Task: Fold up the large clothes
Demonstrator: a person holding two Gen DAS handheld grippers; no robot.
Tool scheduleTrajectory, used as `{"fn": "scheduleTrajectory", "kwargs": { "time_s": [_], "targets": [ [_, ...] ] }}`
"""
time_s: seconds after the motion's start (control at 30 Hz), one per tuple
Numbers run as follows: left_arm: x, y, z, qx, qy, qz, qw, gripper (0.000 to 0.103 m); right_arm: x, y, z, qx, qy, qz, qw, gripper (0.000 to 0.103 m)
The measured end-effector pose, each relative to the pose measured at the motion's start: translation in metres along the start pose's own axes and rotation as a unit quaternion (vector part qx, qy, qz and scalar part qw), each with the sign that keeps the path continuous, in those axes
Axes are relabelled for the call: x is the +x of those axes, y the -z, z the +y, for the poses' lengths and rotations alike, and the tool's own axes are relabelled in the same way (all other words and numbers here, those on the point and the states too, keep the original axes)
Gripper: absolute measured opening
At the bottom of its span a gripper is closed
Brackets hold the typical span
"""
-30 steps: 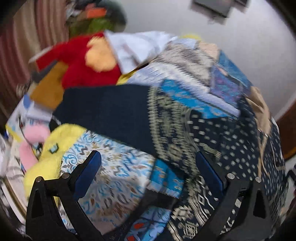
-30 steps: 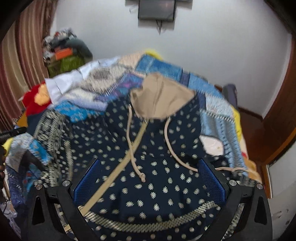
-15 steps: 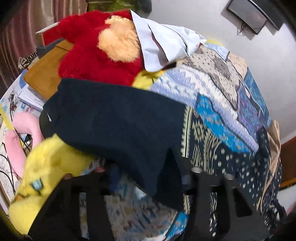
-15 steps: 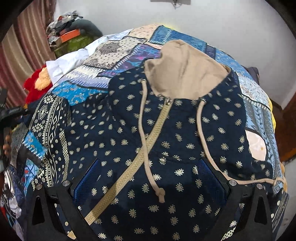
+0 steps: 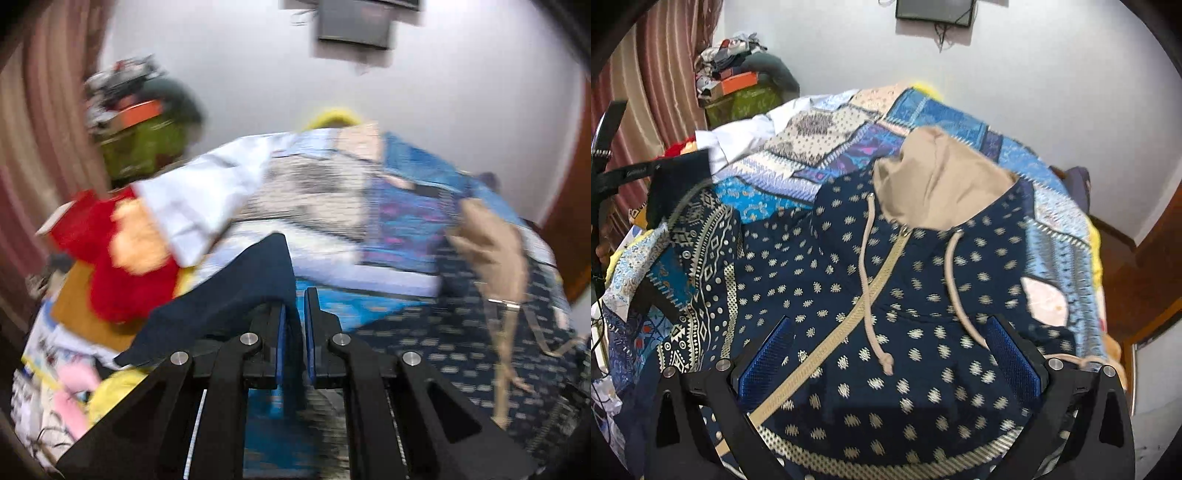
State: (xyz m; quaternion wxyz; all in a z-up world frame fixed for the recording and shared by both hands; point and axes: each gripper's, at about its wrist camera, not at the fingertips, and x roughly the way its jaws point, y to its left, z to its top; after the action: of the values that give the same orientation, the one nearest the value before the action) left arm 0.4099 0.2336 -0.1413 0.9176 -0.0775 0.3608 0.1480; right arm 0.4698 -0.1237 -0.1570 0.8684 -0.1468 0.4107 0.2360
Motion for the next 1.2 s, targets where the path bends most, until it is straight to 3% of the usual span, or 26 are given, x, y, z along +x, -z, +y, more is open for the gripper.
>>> {"fn": "scheduleTrajectory", "kwargs": {
  "time_s": [0.2, 0.43, 0.47, 0.53, 0.6, 0.7, 0.73, 0.87, 0.97, 1.07, 1.2],
  "targets": [
    [0.039, 0.031, -0.061, 0.030, 0.053, 0.077, 0.9952, 0.008, -0.037, 0.005, -0.012, 0.003, 0.011, -0.026, 1.000, 0.103],
    [0.096, 0.106, -0.099, 0.060, 0.067, 0.211, 0.9733, 0.010, -0.063, 0.022, -0.035, 0.026, 0.016, -0.028, 0.999, 0.103],
    [0.100, 0.113, -0.098, 0.057, 0.070, 0.230, 0.9689, 0.011, -0.064, 0.024, -0.037, 0.029, 0.017, -0.027, 0.999, 0.103],
    [0.103, 0.122, -0.090, 0.047, 0.075, 0.256, 0.9626, 0.025, -0.067, 0.028, -0.043, 0.034, 0.020, -0.025, 0.999, 0.103],
    [0.092, 0.121, -0.078, 0.040, 0.080, 0.245, 0.9655, 0.038, -0.070, 0.031, -0.048, 0.041, 0.020, -0.023, 0.999, 0.103],
    [0.061, 0.110, -0.047, 0.014, 0.091, 0.199, 0.9757, 0.075, -0.069, 0.035, -0.053, 0.050, 0.016, -0.020, 0.998, 0.103],
    [0.049, 0.104, -0.032, -0.002, 0.093, 0.176, 0.9800, 0.081, -0.067, 0.036, -0.055, 0.053, 0.014, -0.018, 0.998, 0.103],
    [0.023, 0.081, 0.032, -0.077, 0.079, 0.129, 0.9855, 0.087, -0.051, 0.038, -0.055, 0.067, 0.004, -0.004, 0.998, 0.103],
    [0.024, 0.074, 0.081, -0.136, 0.051, 0.120, 0.9821, 0.087, -0.035, 0.037, -0.051, 0.077, -0.006, 0.012, 0.997, 0.103],
    [0.034, 0.074, 0.126, -0.200, 0.038, 0.127, 0.9708, 0.087, -0.019, 0.036, -0.044, 0.081, -0.014, 0.023, 0.996, 0.103],
    [0.064, 0.081, 0.161, -0.279, 0.043, 0.144, 0.9485, 0.085, -0.003, 0.034, -0.036, 0.074, -0.017, 0.034, 0.997, 0.103]
  ]
}}
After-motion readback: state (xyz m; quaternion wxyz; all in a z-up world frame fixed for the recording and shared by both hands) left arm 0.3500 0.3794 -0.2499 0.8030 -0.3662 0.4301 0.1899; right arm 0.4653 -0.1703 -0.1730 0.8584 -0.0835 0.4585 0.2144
